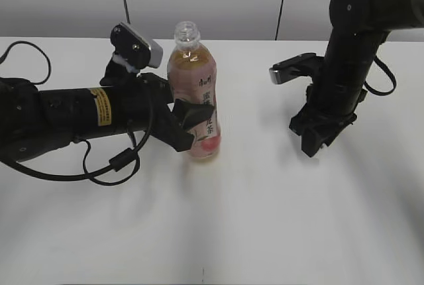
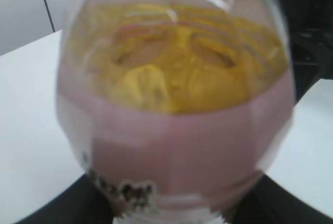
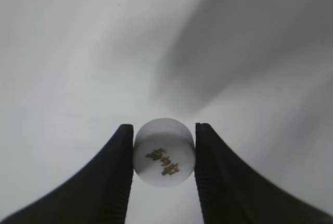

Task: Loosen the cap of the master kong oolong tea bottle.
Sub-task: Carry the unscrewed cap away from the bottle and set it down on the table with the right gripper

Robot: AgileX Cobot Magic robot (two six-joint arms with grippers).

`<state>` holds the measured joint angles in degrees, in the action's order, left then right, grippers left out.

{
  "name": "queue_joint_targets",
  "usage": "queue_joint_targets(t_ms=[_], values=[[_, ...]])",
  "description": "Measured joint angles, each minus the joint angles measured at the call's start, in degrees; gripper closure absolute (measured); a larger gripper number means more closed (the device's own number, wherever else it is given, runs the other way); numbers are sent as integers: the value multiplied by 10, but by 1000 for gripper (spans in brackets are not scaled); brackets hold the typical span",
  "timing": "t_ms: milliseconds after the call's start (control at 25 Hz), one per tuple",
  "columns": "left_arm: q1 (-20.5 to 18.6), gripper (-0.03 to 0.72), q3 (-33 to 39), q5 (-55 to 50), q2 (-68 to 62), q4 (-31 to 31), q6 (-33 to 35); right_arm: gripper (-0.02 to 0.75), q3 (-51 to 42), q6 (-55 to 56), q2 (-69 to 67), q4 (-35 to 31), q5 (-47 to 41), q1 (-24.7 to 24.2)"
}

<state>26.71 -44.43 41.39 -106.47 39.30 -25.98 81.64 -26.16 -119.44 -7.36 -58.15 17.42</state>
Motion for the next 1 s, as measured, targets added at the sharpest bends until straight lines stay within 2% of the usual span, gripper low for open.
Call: queue_joint_targets(t_ms=[440, 1000], values=[[0, 317, 0, -16, -3, 23, -9, 464, -33, 59, -28, 61, 46, -1], [1, 317, -1, -11, -29, 35, -11, 447, -33, 75, -36, 65, 100, -1]])
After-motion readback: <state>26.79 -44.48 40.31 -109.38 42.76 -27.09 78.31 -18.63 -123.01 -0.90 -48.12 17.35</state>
